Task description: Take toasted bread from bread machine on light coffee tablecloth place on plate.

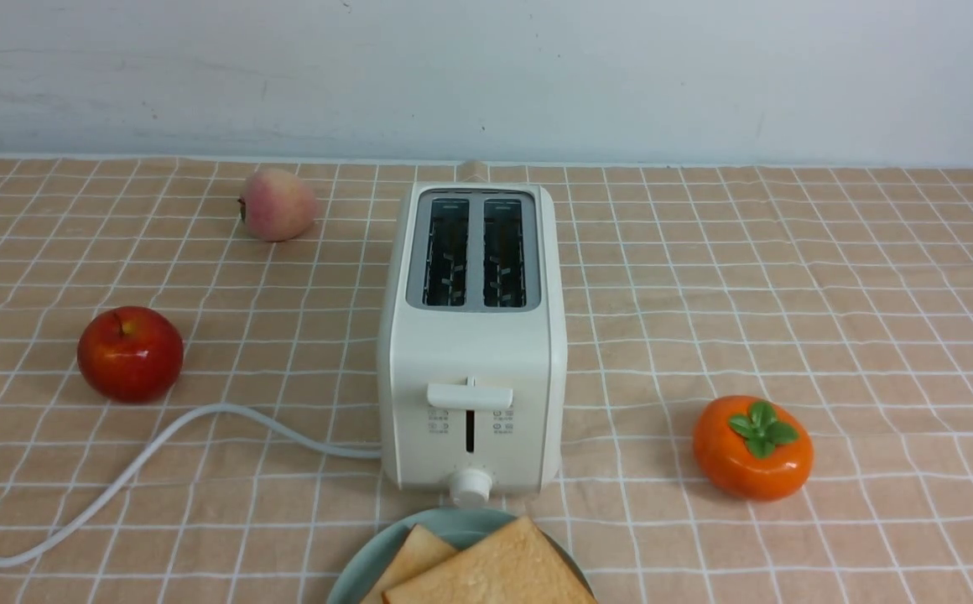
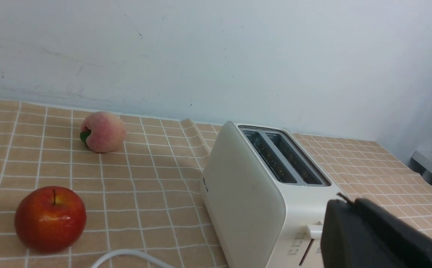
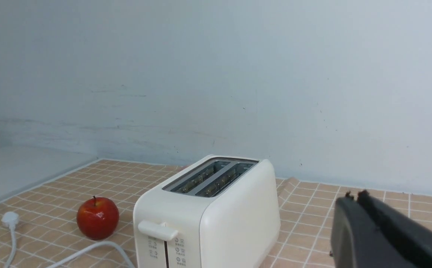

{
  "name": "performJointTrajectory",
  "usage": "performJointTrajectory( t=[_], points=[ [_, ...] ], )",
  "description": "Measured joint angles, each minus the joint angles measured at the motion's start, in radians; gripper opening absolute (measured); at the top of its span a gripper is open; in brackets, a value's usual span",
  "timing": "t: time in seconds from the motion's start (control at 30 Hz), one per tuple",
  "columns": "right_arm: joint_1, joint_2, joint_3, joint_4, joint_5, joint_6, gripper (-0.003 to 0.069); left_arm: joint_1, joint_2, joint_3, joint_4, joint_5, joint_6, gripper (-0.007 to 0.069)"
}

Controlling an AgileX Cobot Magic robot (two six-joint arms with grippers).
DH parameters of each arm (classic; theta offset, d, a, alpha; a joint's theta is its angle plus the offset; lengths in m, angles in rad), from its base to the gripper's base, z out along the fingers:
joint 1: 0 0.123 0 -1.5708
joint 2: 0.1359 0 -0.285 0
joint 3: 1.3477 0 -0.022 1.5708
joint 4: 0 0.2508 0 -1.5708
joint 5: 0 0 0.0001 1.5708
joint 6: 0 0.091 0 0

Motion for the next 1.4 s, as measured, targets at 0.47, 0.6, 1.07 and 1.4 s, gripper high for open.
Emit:
performJointTrajectory(
  t=[0.47, 0.6, 1.07, 1.4],
  points=[
    [0.000, 0.000, 0.001, -0.003, 0.001, 0.000, 0.0004, 0.000, 0.000, 0.000, 0.000, 0.015, 0.000, 0.0000],
    [0.000, 0.000, 0.001, -0.003, 0.001, 0.000, 0.0009, 0.000, -0.001, 0.011, -0.001, 0.032, 0.000, 0.0003],
    [0.000, 0.000, 0.003, -0.003, 0.001, 0.001, 0.0029, 0.314, -0.190, 0.368, -0.385, -0.019, 0.400, 0.0017],
    [0.000, 0.000, 0.003, -0.003, 0.001, 0.001, 0.0045, 0.462, -0.231, 0.543, -0.437, -0.036, 0.438, 0.0024]
  ],
)
